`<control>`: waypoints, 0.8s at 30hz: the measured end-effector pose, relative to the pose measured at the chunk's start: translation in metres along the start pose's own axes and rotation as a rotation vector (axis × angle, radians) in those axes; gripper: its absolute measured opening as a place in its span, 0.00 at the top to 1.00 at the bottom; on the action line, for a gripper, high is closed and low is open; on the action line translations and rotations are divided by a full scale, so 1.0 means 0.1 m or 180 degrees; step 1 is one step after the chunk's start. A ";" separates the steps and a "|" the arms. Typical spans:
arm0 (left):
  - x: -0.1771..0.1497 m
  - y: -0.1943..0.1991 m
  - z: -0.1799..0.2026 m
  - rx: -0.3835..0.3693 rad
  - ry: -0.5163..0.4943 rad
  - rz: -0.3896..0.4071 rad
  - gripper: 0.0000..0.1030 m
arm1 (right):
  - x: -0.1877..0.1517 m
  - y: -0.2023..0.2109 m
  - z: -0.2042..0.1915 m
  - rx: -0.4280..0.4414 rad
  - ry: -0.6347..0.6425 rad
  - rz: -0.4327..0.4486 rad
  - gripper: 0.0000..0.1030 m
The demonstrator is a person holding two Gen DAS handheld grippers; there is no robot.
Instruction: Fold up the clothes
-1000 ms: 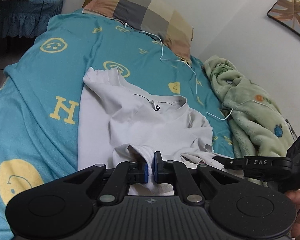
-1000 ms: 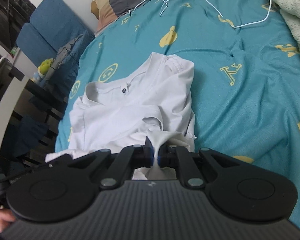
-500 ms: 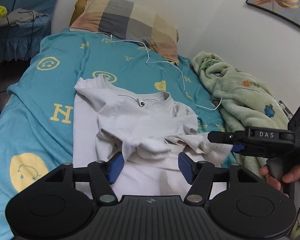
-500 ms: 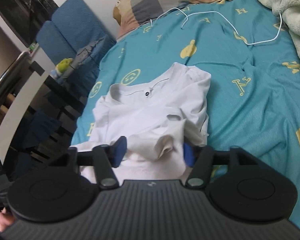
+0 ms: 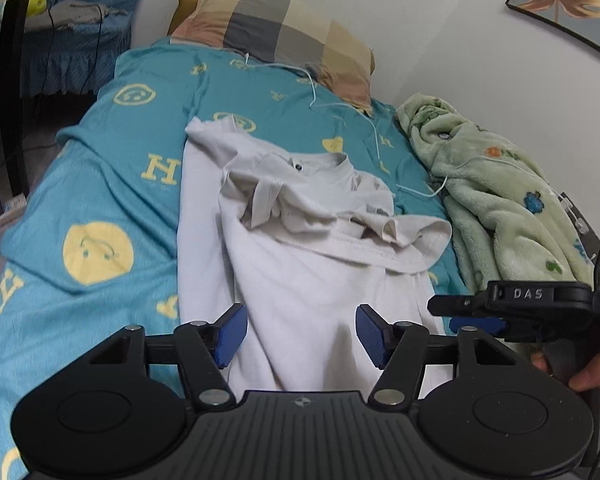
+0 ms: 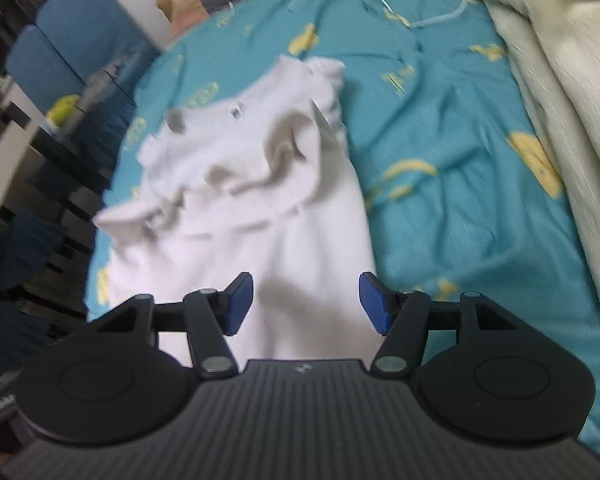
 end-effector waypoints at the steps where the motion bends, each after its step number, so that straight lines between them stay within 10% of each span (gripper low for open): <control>1: -0.01 0.01 -0.03 0.0007 0.0027 0.0000 0.41 | 0.00 0.00 0.01 -0.0006 -0.0006 0.0011 0.40; 15: 0.15 -0.01 -0.55 -0.0002 0.0758 0.0110 0.67 | 0.18 -0.25 0.15 0.0040 -0.0301 0.0131 0.44; 20: 0.08 -0.11 -0.56 0.0022 0.0732 0.0004 0.68 | 0.16 -0.35 0.16 0.0047 -0.0354 0.0060 0.83; 24: 0.04 -0.18 -0.54 0.0016 0.0696 -0.0063 0.68 | 0.17 -0.32 0.22 0.0010 -0.0466 0.0083 0.92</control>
Point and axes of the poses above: each gripper's, at about its wrist camera, not at the fingertips, and y roughly against the way its jaws point, z to its right, x to its top, the point moved 10 cm from there along -y, roughly the way its jaws point, and after that the axes turned 1 degree about -y, right-handed, at the moved point
